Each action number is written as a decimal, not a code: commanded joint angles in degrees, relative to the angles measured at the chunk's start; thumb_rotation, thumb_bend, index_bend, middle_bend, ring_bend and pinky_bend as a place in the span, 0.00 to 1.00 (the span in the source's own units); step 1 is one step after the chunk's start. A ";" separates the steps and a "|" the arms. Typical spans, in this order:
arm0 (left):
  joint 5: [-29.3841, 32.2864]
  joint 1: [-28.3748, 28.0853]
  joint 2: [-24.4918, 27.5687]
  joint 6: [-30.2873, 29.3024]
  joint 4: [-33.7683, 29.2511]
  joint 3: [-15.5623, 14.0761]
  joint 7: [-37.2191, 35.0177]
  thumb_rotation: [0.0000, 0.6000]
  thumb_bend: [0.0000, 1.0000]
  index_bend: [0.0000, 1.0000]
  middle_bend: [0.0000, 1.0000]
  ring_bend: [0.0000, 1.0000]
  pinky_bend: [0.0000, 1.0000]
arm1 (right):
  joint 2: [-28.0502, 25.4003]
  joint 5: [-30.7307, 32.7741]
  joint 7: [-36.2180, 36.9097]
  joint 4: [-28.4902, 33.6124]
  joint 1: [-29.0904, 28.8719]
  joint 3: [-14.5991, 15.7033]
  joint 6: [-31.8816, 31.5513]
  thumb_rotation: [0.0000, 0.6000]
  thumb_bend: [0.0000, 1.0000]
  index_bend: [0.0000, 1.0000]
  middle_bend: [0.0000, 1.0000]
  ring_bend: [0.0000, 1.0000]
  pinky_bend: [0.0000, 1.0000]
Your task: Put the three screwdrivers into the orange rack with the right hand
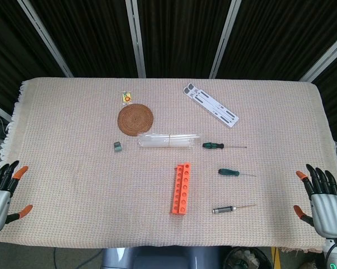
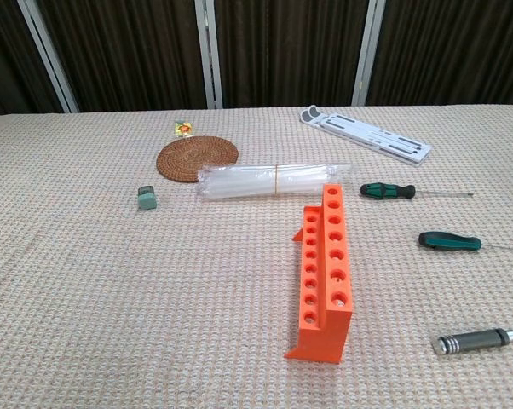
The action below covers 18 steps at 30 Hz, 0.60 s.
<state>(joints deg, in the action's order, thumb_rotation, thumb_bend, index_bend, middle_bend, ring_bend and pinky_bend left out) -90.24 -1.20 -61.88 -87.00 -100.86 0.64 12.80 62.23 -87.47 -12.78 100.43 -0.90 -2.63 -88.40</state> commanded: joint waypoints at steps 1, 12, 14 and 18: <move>1.12 -0.84 -0.30 1.13 -0.44 0.58 0.87 1.00 0.06 0.12 0.00 0.00 0.00 | 0.23 0.91 -0.79 0.41 -0.49 -0.40 0.87 1.00 0.13 0.22 0.05 0.00 0.00; 1.98 -1.79 0.05 3.21 -0.90 0.03 -0.12 1.00 0.07 0.14 0.00 0.00 0.00 | 1.09 0.78 0.20 -0.40 -0.67 -0.72 0.59 1.00 0.13 0.22 0.08 0.00 0.00; 2.45 -1.80 0.21 3.46 -0.84 -0.03 -0.26 1.00 0.07 0.14 0.00 0.00 0.00 | 1.29 0.51 0.55 -0.71 -0.62 -0.80 0.23 1.00 0.13 0.22 0.08 0.00 0.00; 2.71 -1.81 0.39 3.20 -0.83 0.08 -0.62 1.00 0.08 0.15 0.00 0.00 0.00 | 1.71 -0.10 0.62 -1.37 -0.53 -0.91 -0.51 1.00 0.14 0.22 0.09 0.00 0.00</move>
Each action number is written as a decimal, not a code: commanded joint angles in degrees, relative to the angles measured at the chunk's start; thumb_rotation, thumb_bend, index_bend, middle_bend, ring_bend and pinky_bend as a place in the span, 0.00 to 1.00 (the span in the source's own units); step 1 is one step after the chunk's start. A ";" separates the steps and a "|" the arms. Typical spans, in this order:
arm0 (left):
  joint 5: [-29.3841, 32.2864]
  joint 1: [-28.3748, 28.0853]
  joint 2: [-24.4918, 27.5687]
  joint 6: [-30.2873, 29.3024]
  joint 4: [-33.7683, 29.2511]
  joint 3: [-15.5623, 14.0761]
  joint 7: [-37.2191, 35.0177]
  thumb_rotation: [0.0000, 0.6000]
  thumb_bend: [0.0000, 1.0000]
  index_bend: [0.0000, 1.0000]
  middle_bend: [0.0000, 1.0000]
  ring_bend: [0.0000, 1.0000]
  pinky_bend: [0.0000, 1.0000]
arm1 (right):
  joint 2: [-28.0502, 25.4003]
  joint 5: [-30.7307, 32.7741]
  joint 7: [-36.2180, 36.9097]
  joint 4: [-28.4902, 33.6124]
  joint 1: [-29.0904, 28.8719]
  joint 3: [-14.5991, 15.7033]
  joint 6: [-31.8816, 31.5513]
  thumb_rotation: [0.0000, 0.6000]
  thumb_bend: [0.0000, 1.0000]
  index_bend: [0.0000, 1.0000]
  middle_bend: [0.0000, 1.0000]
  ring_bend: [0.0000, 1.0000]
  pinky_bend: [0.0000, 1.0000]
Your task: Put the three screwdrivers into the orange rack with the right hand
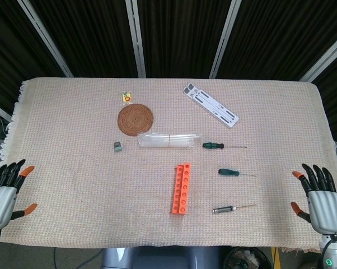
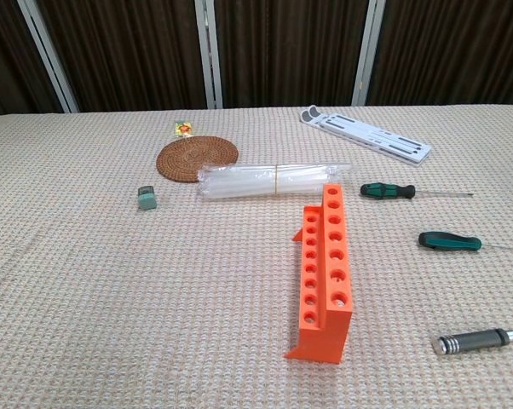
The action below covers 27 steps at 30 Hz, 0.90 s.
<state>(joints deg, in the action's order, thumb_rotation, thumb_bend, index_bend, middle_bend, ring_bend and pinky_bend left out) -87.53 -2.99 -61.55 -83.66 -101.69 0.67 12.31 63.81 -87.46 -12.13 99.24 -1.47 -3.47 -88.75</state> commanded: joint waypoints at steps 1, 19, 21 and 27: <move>-0.05 -0.03 0.12 -0.26 -0.06 0.09 -0.24 1.00 0.08 0.16 0.00 0.00 0.00 | 0.16 -0.24 -0.09 -0.21 0.03 -0.12 -0.31 1.00 0.14 0.22 0.09 0.00 0.00; 0.16 -1.80 0.73 0.75 -1.65 0.86 2.41 1.00 0.12 0.20 0.00 0.00 0.00 | 1.41 -0.74 -10.59 2.32 -7.04 -4.00 5.86 1.00 0.20 0.29 0.13 0.00 0.00; 0.05 -1.93 0.72 0.76 -1.90 0.87 2.86 1.00 0.12 0.20 0.00 0.00 0.00 | 1.58 0.61 -13.44 3.61 -8.41 -4.89 7.64 1.00 0.20 0.30 0.13 0.00 0.00; 0.23 -1.93 0.76 -0.21 -1.98 1.35 3.85 1.00 0.13 0.22 0.00 0.00 0.00 | 2.18 5.77 -21.79 7.67 -13.72 -8.07 13.73 1.00 0.20 0.31 0.13 0.00 0.00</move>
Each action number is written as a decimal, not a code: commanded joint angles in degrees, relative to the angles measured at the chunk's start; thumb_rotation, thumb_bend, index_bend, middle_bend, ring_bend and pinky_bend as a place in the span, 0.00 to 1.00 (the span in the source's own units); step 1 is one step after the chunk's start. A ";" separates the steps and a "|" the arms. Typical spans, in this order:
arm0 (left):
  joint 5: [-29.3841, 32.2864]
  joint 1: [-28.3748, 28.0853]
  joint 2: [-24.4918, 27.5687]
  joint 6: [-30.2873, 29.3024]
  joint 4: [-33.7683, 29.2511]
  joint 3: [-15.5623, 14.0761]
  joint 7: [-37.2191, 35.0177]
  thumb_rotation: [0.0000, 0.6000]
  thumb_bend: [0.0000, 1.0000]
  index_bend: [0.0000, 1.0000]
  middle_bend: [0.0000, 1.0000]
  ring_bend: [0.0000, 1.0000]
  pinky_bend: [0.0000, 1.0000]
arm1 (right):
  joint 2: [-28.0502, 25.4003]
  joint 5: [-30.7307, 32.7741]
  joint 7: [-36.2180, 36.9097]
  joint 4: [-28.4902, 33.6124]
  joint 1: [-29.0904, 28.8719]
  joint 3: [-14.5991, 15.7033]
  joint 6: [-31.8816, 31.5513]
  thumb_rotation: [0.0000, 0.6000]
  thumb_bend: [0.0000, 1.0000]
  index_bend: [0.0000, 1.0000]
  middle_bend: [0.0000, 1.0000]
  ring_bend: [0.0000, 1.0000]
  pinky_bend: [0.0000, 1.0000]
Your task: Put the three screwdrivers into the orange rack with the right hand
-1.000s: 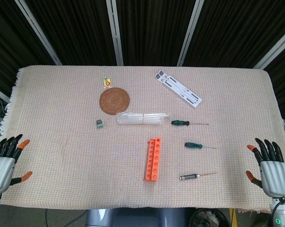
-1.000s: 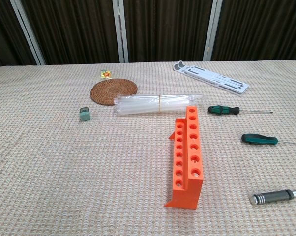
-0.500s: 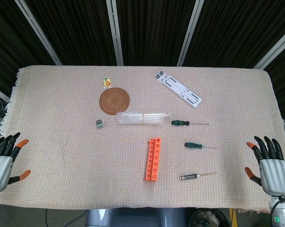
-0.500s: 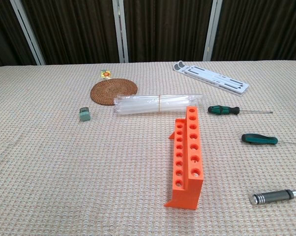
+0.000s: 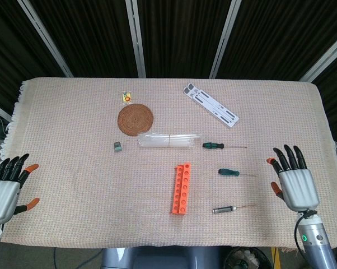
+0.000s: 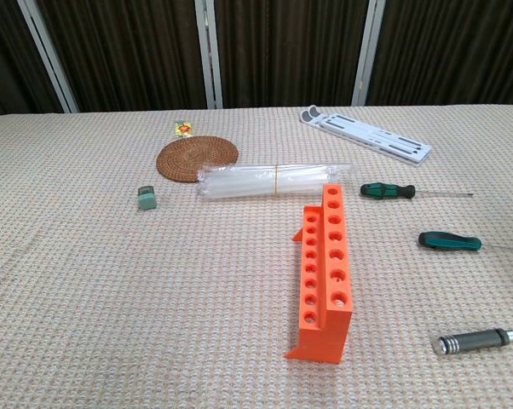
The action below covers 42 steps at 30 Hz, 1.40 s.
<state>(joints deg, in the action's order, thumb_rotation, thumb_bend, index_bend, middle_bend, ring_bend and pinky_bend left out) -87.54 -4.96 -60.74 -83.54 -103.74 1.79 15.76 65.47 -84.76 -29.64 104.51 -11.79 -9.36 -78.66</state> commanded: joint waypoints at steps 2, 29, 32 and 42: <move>0.70 0.12 -0.19 -0.71 0.08 0.49 0.87 1.00 0.13 0.22 0.00 0.00 0.00 | 0.92 4.90 -7.71 2.98 -5.34 -3.03 5.69 1.00 0.20 0.31 0.13 0.00 0.00; 2.20 0.52 -0.48 -2.12 -0.95 0.69 4.07 1.00 0.13 0.23 0.00 0.00 0.00 | 15.72 44.65 -31.20 -13.52 -32.78 -10.25 23.59 1.00 0.25 0.36 0.10 0.00 0.00; 2.44 0.45 -0.43 -1.97 -0.99 0.68 4.20 1.00 0.13 0.23 0.00 0.00 0.00 | 16.73 48.61 -31.76 -15.83 -35.18 -9.69 24.56 1.00 0.25 0.36 0.10 0.00 0.00; 3.35 0.51 -0.39 -1.89 -0.75 0.67 4.22 1.00 0.13 0.24 0.00 0.00 0.00 | 19.68 60.03 -33.50 -23.48 -41.55 -6.01 27.15 1.00 0.26 0.38 0.08 0.00 0.00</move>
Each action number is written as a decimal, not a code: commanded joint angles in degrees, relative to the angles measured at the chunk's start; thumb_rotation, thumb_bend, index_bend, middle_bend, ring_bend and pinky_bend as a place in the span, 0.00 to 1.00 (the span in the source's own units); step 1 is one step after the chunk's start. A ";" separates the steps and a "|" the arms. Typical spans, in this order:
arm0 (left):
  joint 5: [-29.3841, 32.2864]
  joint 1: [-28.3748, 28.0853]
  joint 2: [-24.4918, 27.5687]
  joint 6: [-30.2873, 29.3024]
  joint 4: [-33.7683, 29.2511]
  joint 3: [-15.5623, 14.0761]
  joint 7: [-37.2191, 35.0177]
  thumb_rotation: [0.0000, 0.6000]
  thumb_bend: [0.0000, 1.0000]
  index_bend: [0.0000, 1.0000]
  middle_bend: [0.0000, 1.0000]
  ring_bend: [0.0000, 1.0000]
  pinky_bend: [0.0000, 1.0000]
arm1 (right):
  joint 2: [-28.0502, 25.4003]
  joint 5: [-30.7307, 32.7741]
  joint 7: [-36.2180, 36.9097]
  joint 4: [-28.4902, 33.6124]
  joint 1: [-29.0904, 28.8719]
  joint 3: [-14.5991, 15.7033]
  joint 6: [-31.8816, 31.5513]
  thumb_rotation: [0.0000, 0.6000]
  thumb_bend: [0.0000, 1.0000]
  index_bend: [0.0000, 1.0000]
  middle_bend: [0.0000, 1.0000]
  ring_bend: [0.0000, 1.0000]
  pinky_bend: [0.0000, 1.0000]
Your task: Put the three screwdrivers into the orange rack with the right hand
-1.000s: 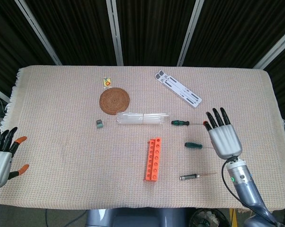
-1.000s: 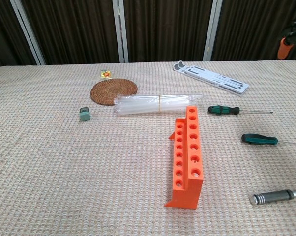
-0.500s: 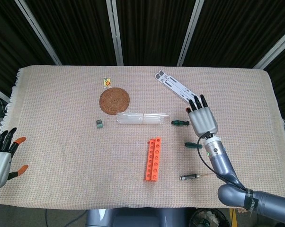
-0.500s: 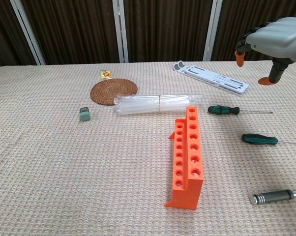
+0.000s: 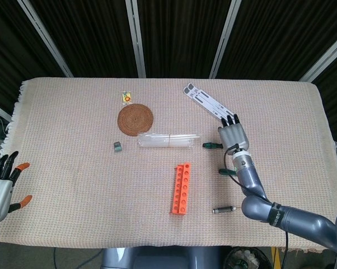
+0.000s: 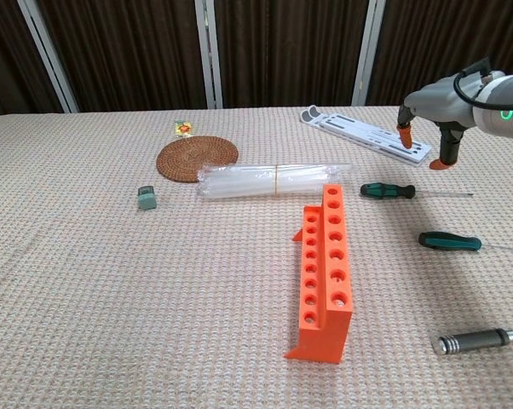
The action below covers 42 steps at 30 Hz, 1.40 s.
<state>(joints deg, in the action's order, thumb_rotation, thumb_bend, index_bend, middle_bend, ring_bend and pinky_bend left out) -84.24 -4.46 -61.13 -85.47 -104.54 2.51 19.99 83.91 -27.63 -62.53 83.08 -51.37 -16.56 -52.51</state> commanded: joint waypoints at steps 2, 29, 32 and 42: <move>0.18 0.00 0.01 0.12 0.11 -0.08 -0.01 1.00 0.13 0.24 0.00 0.00 0.00 | 1.69 4.39 -0.62 -2.92 -2.77 1.63 1.42 1.00 0.26 0.38 0.08 0.00 0.00; 1.72 0.01 0.07 0.35 0.97 -0.03 -0.76 1.00 0.13 0.25 0.00 0.00 0.00 | 7.96 21.71 -0.26 -15.33 -12.24 5.90 6.58 1.00 0.27 0.35 0.04 0.00 0.00; 1.78 0.05 0.13 0.19 0.87 0.03 -0.68 1.00 0.13 0.25 0.00 0.00 0.00 | 8.39 22.20 -0.20 -16.05 -12.46 6.49 7.06 1.00 0.27 0.35 0.04 0.00 0.00; 1.85 0.25 0.22 -0.15 0.87 -0.01 -1.01 1.00 0.13 0.25 0.00 0.00 0.00 | 7.18 21.46 1.28 -12.61 -12.49 7.86 7.01 1.00 0.27 0.41 0.05 0.00 0.00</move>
<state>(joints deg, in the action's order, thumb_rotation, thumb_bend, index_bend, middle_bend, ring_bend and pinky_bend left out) -82.38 -4.21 -60.91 -85.63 -103.67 2.51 19.00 91.68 -5.80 -61.67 69.40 -63.92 -8.93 -45.23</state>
